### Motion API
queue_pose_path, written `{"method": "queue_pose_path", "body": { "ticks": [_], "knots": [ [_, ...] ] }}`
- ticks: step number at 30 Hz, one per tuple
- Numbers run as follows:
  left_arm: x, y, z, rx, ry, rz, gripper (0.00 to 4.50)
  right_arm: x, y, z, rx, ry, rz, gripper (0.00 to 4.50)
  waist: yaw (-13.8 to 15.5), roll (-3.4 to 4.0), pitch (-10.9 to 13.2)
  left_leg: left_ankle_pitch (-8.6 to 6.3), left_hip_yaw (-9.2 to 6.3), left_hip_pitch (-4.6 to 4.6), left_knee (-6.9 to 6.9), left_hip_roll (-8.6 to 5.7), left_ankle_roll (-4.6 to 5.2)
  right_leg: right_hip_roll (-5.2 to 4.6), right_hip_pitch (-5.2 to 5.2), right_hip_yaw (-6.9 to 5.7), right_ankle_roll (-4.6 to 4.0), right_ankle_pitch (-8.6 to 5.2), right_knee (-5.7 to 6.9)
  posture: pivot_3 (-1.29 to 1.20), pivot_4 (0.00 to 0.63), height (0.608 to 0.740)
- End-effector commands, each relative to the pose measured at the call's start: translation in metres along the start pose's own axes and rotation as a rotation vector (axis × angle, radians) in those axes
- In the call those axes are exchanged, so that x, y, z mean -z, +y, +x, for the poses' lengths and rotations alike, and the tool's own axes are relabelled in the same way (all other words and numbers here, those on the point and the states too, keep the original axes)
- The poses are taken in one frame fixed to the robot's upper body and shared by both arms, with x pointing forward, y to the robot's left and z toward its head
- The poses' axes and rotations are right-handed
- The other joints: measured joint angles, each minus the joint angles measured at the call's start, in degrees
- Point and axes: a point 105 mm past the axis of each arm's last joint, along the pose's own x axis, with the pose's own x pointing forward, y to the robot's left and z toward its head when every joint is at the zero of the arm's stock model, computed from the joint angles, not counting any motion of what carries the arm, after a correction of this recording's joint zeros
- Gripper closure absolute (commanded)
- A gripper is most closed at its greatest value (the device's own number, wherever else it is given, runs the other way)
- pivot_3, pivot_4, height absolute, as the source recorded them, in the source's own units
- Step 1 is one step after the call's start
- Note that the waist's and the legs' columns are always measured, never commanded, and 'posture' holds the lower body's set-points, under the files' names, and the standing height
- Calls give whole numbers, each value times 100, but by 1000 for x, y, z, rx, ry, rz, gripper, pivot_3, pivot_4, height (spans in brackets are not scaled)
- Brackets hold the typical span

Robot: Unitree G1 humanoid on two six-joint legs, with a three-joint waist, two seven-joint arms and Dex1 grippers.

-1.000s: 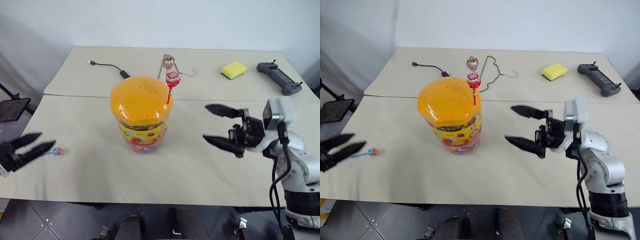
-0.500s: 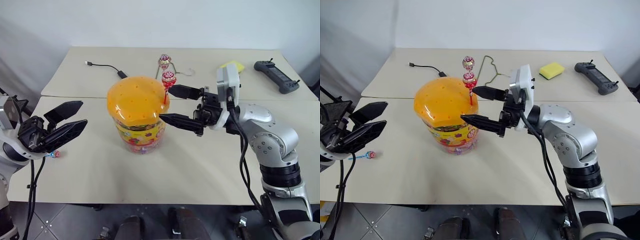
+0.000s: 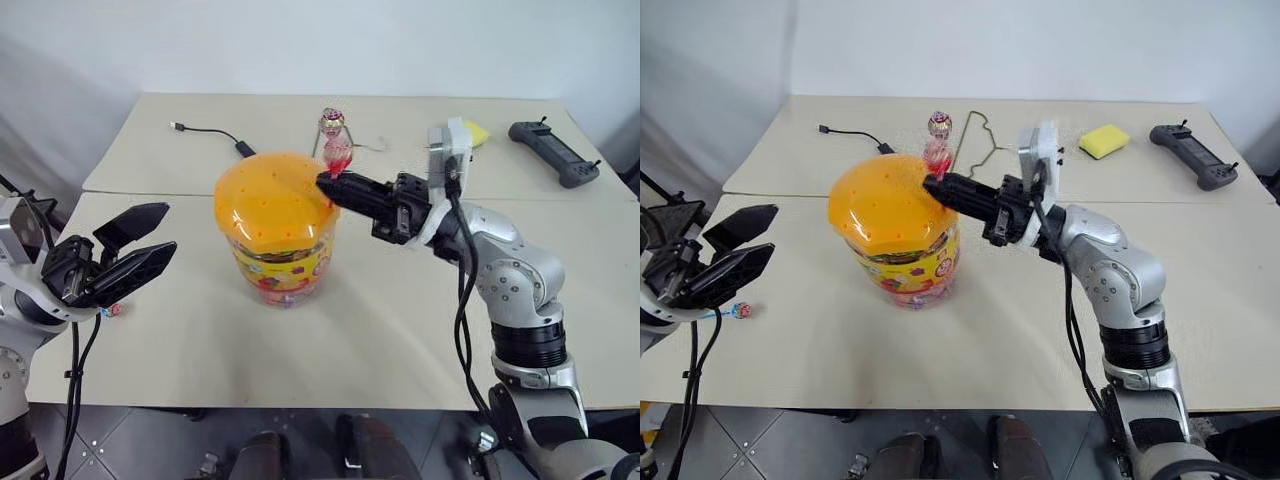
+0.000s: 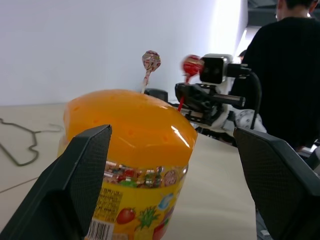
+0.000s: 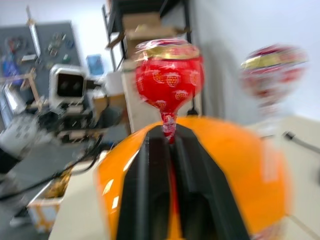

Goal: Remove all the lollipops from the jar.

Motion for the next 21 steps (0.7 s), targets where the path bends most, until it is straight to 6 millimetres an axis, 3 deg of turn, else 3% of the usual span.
{"method": "queue_pose_path", "body": {
  "ticks": [1, 4, 5, 8, 10, 12, 14, 20, 21],
  "knots": [
    [-6, -19, 13, 119, 35, 42, 358, -54, -5, -18, -1, -157, -44, 4479, 6, 0, 0, 0, -1, -2, 0, 0, 0, 0, -1, -1, 0, 0, 0, 0, 150, 740],
    [3, -25, 14, 170, 137, 66, 358, -76, -21, -49, 92, -107, -71, 4479, 24, 0, 0, 0, -5, -29, 9, -2, 3, -2, -17, -2, 2, 1, -7, 0, 150, 740],
    [5, -25, 13, 170, 159, 75, 358, -75, -27, -61, 136, -36, -74, 4479, 26, 0, 0, -2, -4, -36, 9, -4, 5, -4, -22, -2, 3, 2, -13, 0, 150, 740],
    [17, -25, 7, 186, 244, 129, 358, -62, -51, -121, 351, 284, -113, 4479, 37, 1, 0, -5, -3, -39, -4, -6, 14, -6, -22, -2, 2, 1, -39, 0, 150, 740],
    [25, -30, 6, 236, 316, 175, 358, -42, -57, -163, 446, 543, -183, 4479, 41, 1, 0, -8, 0, -43, -9, -5, 19, -3, -23, -2, 1, 1, -51, 0, 150, 740],
    [30, -38, 6, 299, 353, 165, 358, -10, -53, -225, 504, 922, -230, 4479, 46, 2, 0, -9, 4, -52, -8, -3, 21, 5, -27, -2, 1, 1, -59, 0, 150, 740],
    [34, -41, 3, 329, 374, 144, 358, 3, -50, -267, 578, 1114, -209, 4479, 40, 5, 1, -11, 11, -51, -8, -3, 24, 8, -25, 3, 3, 0, -64, 0, 150, 740],
    [40, -34, -1, 323, 378, 156, 358, 15, -38, -307, 607, 1208, -166, 4479, -52, 17, 6, 0, 64, -17, 4, 0, 25, 25, -6, 54, 21, 11, -30, 0, 150, 740],
    [39, -32, 2, 318, 362, 173, 358, 18, -37, -310, 618, 1198, -150, 4248, -39, 18, 6, 1, 64, 11, 3, 1, 24, 27, 4, 54, 20, 11, -30, 0, 150, 740]
  ]
}}
